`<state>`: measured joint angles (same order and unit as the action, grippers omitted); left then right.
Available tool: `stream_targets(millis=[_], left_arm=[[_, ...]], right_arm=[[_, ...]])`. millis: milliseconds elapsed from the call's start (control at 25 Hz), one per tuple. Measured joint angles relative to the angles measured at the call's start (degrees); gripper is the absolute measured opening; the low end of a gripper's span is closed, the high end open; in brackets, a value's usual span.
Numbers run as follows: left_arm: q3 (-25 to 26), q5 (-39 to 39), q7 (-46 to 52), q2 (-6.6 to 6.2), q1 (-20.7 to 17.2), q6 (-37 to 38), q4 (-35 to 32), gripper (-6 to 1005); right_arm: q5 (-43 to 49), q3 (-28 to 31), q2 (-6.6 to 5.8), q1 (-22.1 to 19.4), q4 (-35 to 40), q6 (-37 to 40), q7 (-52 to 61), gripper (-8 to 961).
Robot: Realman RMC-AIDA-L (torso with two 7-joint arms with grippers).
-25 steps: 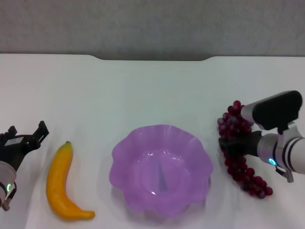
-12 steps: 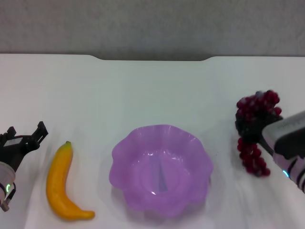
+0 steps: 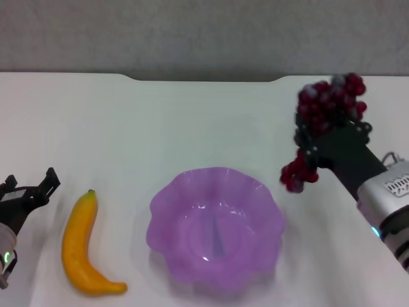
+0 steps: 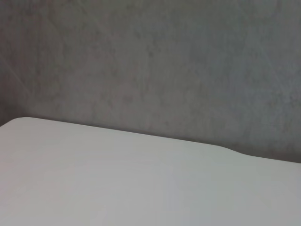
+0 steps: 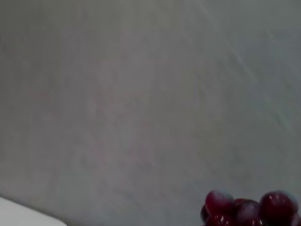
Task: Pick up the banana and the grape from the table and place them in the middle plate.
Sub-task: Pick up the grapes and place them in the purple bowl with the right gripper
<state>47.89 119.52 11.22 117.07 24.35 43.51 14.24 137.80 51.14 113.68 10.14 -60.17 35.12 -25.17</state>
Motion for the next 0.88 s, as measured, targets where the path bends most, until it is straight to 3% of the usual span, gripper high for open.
stream_targets(millis=[120, 280, 480, 880], left_arm=[[-0.06, 0.02, 0.00, 0.00, 0.08, 0.00, 0.00, 893], [-0.09, 0.04, -0.10, 0.00, 0.31, 0.00, 0.23, 893], [-0.09, 0.12, -0.15, 0.00, 0.67, 0.00, 0.44, 893], [-0.08, 0.19, 0.10, 0.00, 1.34, 0.00, 0.44, 893]], right_arm=[[4.93, 2.36, 0.45, -1.99, -7.09, -7.49, -0.01, 393], [6.77, 2.12, 0.77, -0.01, -9.75, -15.30, 0.22, 391], [6.33, -1.91, 1.07, 4.93, -5.39, -18.62, 1.17, 388], [6.29, -10.51, 1.31, 14.47, 6.34, -17.65, 10.19, 386]])
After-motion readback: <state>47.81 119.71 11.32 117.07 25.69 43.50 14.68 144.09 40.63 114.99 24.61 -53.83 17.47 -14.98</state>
